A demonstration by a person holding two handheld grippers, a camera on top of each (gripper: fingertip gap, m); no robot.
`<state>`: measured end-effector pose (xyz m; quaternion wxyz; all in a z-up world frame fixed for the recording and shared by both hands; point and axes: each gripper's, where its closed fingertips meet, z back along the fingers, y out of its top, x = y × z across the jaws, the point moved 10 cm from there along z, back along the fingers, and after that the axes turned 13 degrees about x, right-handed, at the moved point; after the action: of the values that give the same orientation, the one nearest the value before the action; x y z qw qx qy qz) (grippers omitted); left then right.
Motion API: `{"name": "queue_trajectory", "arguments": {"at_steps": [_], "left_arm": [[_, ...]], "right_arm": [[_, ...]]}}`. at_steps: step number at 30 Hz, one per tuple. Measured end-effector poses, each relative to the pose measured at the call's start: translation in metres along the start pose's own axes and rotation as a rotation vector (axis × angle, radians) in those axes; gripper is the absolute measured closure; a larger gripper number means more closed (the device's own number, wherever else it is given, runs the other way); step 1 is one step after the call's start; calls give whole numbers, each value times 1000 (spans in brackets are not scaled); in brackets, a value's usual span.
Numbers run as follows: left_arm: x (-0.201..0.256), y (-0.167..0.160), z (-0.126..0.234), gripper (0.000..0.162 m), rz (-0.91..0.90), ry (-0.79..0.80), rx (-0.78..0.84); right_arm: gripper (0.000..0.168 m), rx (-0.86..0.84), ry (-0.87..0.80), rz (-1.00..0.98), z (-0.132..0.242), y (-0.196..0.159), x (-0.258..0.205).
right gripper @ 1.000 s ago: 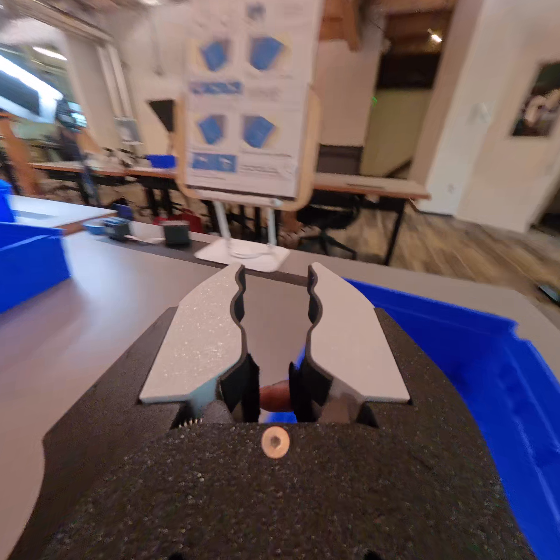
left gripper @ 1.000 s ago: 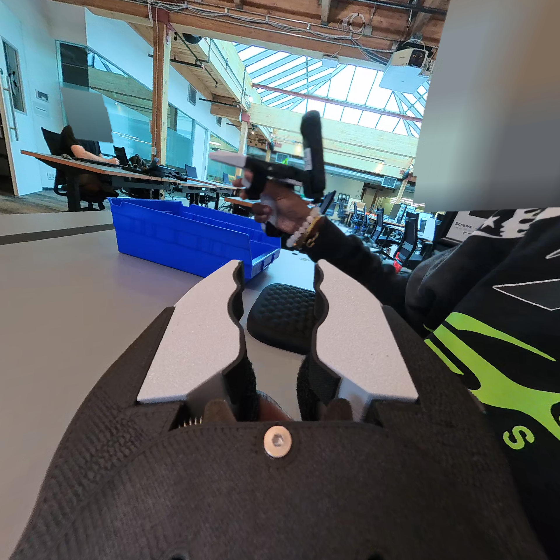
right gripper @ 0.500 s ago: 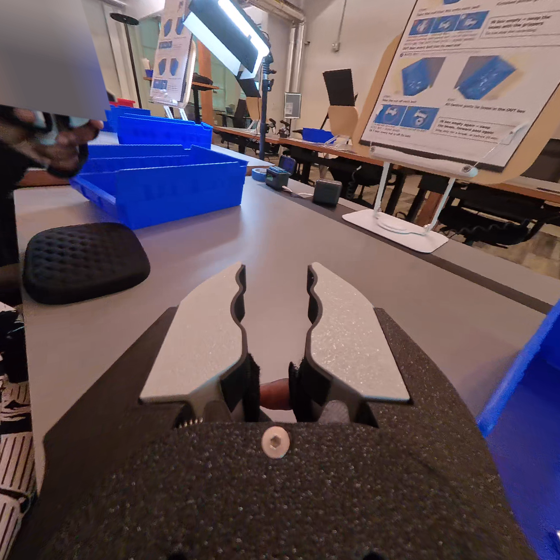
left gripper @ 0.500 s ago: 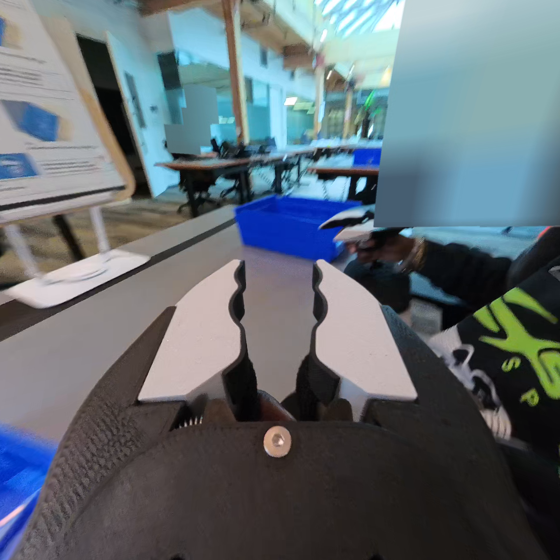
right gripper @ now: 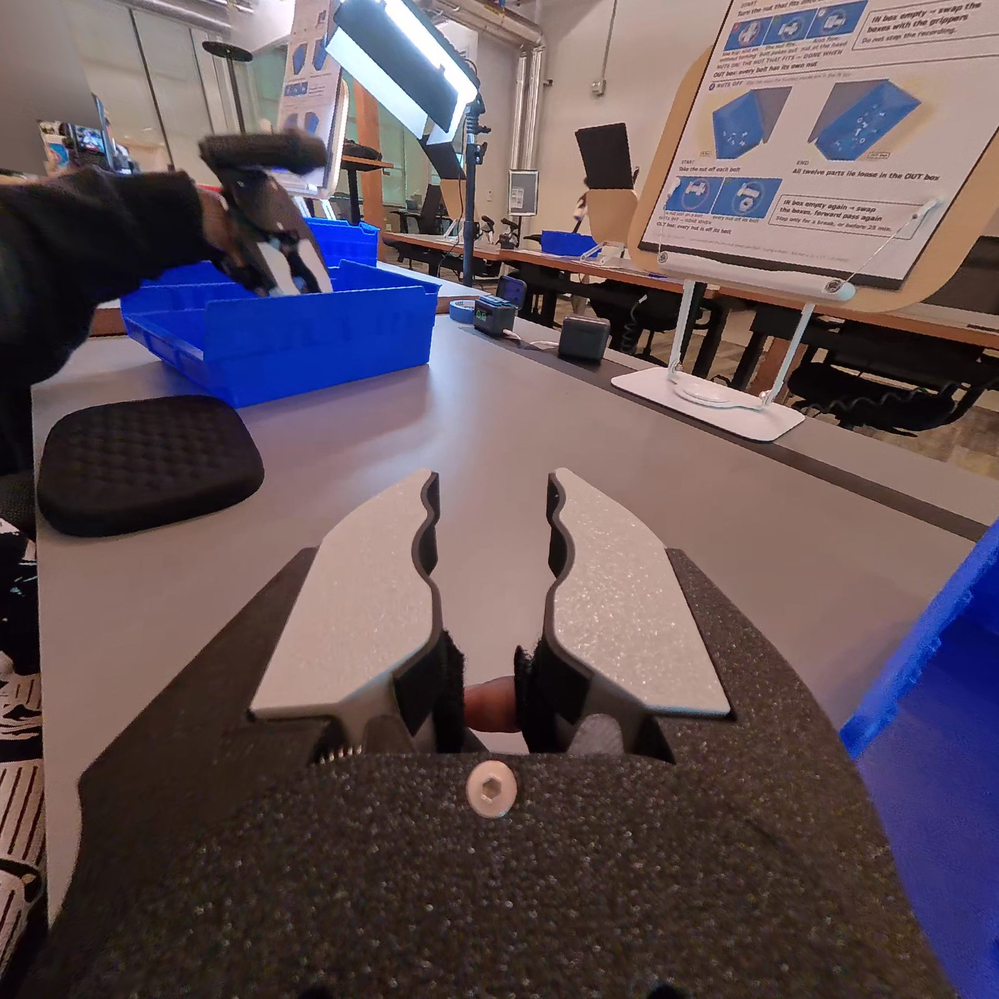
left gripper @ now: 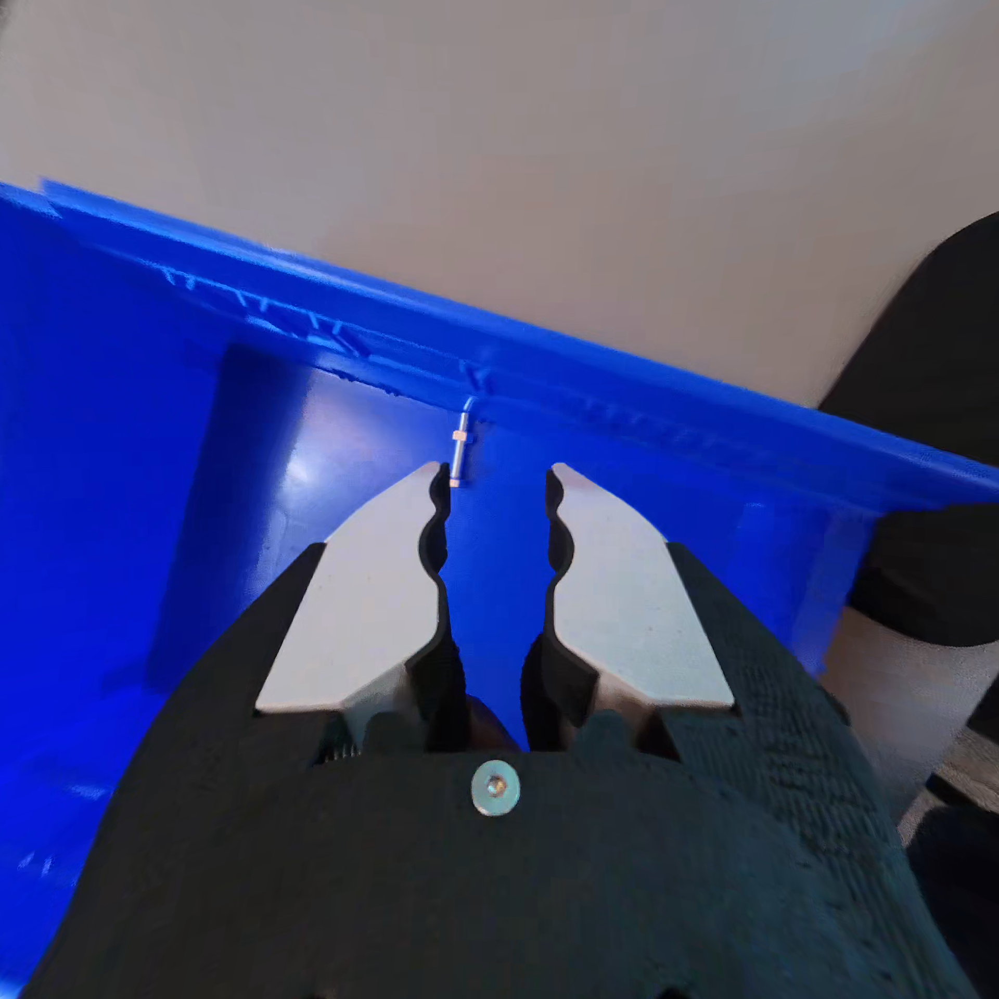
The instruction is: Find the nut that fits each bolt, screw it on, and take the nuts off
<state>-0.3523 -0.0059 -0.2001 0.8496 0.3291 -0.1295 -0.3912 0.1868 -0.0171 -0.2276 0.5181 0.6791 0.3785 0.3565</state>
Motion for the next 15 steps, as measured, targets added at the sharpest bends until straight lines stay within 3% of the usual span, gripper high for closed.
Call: {"name": "queue_trajectory", "arguments": {"at_steps": [6, 15], "left_arm": [[-22, -12, -37, 133, -3, -76, -156], [-30, -16, -47, 141, 37, -111, -206]], "right_arm": [[131, 20, -23, -25, 3, 1, 5], [131, 19, -29, -17, 3, 1, 7]]}}
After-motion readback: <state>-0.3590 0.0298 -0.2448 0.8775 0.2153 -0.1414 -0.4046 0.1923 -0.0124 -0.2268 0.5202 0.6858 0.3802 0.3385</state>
